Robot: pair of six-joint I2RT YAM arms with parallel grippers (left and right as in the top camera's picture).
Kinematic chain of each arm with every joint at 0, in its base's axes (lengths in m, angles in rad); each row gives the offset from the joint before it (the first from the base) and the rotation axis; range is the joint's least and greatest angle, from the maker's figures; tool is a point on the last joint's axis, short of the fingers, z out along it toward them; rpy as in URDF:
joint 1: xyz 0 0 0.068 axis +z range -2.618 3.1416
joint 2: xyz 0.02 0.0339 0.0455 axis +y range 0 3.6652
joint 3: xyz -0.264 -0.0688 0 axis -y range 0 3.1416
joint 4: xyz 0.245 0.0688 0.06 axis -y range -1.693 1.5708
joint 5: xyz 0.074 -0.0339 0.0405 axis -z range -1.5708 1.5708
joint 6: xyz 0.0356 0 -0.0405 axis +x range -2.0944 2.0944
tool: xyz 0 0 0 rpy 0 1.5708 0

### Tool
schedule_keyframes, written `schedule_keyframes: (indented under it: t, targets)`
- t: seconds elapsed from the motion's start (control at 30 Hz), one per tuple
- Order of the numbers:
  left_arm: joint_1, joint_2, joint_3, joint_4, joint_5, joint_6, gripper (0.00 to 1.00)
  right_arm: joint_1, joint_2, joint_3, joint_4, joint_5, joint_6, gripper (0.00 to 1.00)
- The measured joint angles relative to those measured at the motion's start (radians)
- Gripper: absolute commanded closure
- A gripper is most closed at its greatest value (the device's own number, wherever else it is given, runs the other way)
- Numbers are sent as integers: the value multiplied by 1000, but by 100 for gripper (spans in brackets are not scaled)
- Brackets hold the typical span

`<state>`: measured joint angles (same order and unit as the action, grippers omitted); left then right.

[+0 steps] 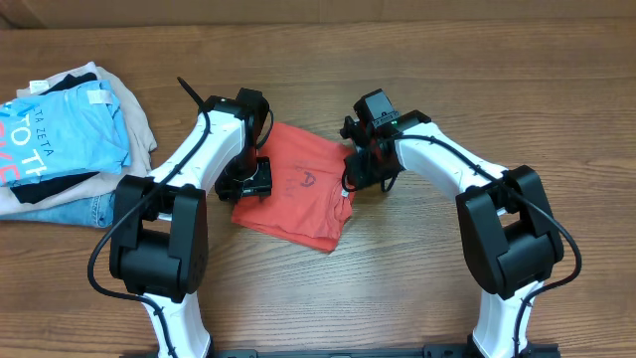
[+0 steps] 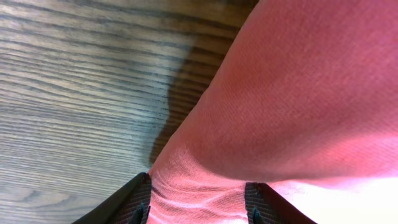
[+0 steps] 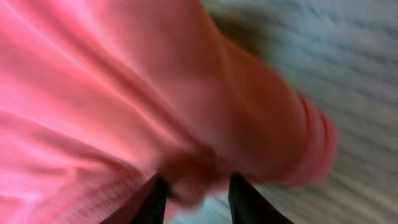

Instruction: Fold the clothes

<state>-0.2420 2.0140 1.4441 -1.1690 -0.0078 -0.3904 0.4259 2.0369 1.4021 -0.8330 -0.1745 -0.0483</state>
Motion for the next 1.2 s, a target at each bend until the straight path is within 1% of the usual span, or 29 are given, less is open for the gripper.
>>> schedule_keyframes:
  t: [0.1, 0.2, 0.37, 0.47, 0.57, 0.7, 0.83, 1.0, 1.2]
  targets:
    - [0, 0, 0, 0, 0, 0, 48, -5, -36, 32, -77, 14, 0, 63]
    - [0, 0, 0, 0, 0, 0, 47, -7, -116, 83, -154, -10, -2, 63]
    - [0, 0, 0, 2, 0, 0, 47, -5, -265, 135, -281, -126, -14, 63]
    - [0, 0, 0, 9, 0, 0, 47, 0, -283, 132, -322, -198, -21, 62]
    - [0, 0, 0, 12, 0, 0, 47, 10, -272, 83, -317, -254, -27, 58]
    - [0, 0, 0, 14, 0, 0, 46, 28, -264, -10, -265, -315, -32, 56]
    - [0, 0, 0, 14, 0, 0, 46, 59, -259, -89, -200, -349, -30, 49]
    - [0, 0, -1, 14, 0, 0, 46, 91, -253, -156, -137, -362, -33, 48]
    - [0, 0, -1, 11, 0, 0, 46, 96, -212, -198, -129, -316, -24, 48]
